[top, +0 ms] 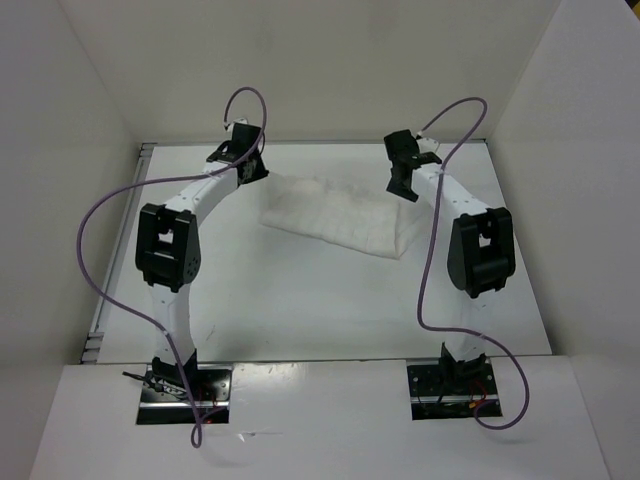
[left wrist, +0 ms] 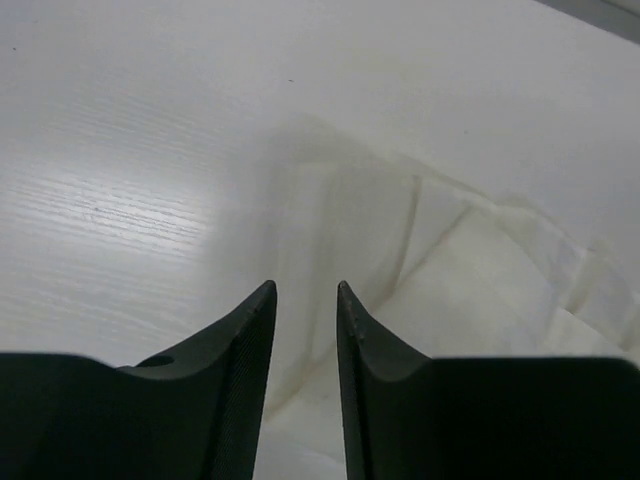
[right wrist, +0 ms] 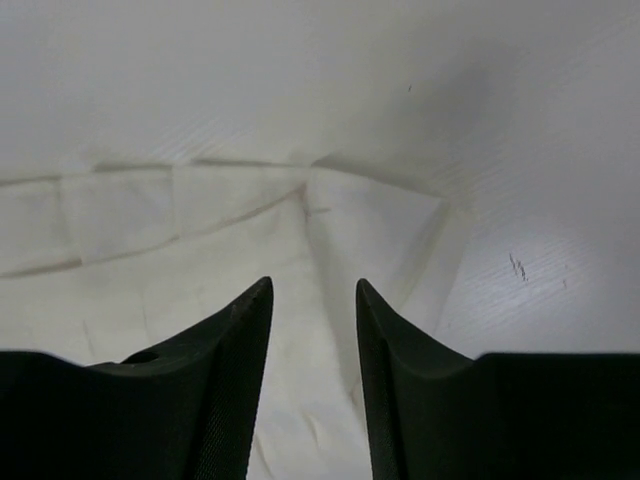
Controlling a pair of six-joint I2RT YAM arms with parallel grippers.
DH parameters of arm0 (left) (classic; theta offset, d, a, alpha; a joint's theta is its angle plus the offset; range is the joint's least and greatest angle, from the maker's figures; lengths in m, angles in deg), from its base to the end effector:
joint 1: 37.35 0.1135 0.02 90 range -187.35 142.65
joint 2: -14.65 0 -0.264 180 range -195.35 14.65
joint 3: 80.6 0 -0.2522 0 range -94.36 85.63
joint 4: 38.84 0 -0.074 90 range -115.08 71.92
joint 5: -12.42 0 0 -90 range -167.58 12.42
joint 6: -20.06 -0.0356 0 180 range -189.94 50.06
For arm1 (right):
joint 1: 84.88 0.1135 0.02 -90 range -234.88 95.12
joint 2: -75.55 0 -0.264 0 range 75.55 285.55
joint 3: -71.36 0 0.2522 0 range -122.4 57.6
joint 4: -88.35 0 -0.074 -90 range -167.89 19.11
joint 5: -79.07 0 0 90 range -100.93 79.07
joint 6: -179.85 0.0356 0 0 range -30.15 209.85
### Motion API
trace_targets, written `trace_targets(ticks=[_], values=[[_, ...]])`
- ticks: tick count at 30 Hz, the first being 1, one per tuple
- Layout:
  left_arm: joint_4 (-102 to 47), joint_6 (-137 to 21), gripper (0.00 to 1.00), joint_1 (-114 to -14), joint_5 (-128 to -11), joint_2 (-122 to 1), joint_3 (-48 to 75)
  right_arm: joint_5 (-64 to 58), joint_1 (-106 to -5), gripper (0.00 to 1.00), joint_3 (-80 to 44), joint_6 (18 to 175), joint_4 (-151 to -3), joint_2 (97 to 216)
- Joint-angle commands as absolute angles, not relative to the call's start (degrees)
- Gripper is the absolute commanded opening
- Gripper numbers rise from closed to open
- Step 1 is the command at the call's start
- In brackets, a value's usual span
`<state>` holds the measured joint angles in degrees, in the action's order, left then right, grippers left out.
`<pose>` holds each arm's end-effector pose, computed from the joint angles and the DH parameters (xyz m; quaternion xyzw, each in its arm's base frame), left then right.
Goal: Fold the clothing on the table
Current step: Fold the skirt
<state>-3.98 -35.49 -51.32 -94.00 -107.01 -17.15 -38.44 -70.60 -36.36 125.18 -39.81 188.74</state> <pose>0.4805 -0.1092 0.2463 -0.2189 0.8719 -0.0536 0.4348 0.4227 0.0906 0.2433 0.2360 0.9042 -0.0924 0.3439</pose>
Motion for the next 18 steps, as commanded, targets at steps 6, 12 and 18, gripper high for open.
trace_targets(ticks=[6,12,18], values=[[-12.2,-35.0,0.33,-53.3,-85.8,-103.4,-6.6,-25.4,-65.7,0.33,-25.8,125.9,-39.0,179.4],[-14.8,-35.0,0.10,-54.9,-82.1,-109.2,-7.3,-21.7,-65.2,0.15,-23.2,126.5,-40.4,183.1],[-9.3,-35.0,0.00,-56.6,-86.6,-113.9,-9.9,-22.2,-65.2,0.12,-25.4,126.0,-39.9,188.2]])
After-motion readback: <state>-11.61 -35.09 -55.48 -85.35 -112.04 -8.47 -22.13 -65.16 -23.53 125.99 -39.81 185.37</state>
